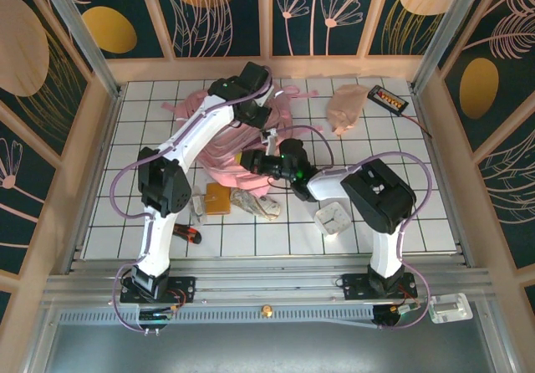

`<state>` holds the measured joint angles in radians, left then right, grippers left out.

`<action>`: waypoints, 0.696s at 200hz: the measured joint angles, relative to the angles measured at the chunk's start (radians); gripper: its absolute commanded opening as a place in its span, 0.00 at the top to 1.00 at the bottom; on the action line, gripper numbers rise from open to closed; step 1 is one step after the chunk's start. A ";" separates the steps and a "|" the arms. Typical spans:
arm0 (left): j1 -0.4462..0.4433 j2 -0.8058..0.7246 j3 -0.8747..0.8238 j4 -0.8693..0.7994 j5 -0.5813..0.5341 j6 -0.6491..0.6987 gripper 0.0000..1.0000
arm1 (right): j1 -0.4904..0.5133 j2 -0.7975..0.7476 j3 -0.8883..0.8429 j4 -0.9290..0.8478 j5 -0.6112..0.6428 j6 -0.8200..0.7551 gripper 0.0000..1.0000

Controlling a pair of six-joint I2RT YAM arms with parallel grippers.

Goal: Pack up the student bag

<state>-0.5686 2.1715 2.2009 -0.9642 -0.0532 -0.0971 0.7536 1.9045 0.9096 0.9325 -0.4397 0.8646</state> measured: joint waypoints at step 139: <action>0.016 0.227 0.537 -0.289 -0.040 -0.065 1.00 | 0.164 0.322 0.379 0.079 0.269 -0.063 1.00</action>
<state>-0.5526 2.3989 2.7380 -1.2533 -0.0929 -0.1619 0.9180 2.2265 1.2888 1.0115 -0.1707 0.8021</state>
